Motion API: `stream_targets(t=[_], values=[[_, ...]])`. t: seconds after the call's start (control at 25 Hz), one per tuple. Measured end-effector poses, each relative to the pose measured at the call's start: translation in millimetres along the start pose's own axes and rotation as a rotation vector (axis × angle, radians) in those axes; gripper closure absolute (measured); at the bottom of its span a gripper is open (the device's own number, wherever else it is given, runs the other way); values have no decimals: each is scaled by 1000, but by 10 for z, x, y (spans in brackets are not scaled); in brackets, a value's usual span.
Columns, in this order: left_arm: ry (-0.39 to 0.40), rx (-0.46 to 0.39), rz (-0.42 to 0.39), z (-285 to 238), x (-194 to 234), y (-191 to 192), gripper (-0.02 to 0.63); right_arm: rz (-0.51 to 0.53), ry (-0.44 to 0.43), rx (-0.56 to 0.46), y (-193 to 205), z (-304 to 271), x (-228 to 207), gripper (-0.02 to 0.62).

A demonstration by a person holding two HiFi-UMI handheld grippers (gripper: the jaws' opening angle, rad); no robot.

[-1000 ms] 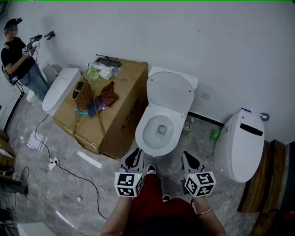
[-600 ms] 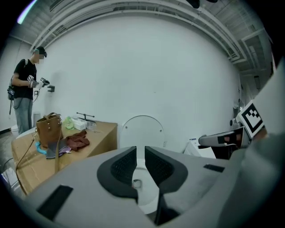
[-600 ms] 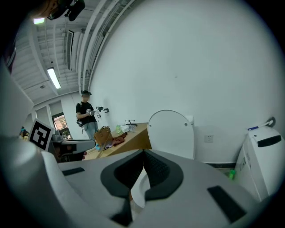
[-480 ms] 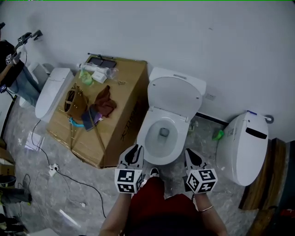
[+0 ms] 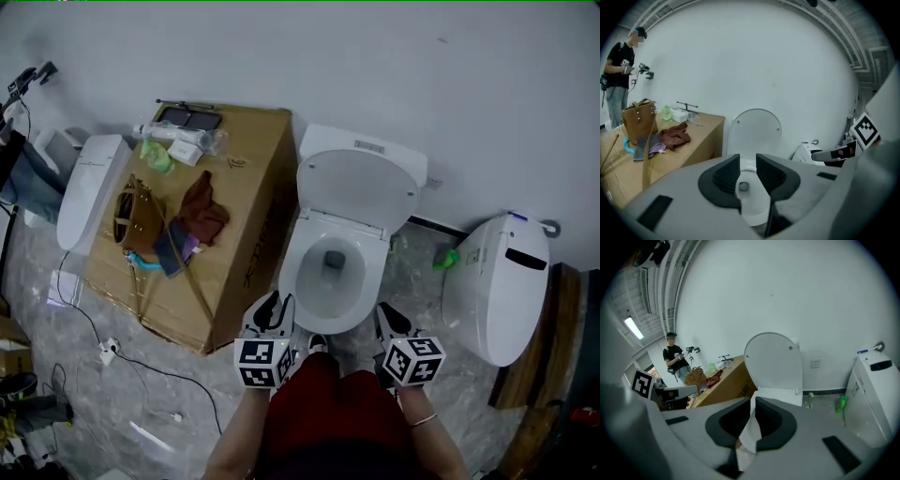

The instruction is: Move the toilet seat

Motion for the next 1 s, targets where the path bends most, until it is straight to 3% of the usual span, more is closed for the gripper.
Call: stream_targets(t=[0.12, 0.2, 0.6, 1.0], values=[[10, 34, 50, -85, 44, 140, 510, -54, 16, 39, 123, -105, -101, 563], [15, 62, 68, -135, 59, 256, 502, -88, 23, 67, 210, -175, -183, 506], [21, 214, 92, -565, 126, 901, 448, -223, 108, 227, 712, -593, -864, 406], [-16, 372, 148, -1183, 318, 1801, 430, -273, 175, 333, 1192, -1127, -1465, 342]])
Point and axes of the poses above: the fingertips, and each gripper's own axes: z backward along the fingers, x to its left, y out of its underside, the point moved 6 cm from there along z, backward along the fingers, and after that the axes turned 13 degrees about -z, right-handed, at the moved point
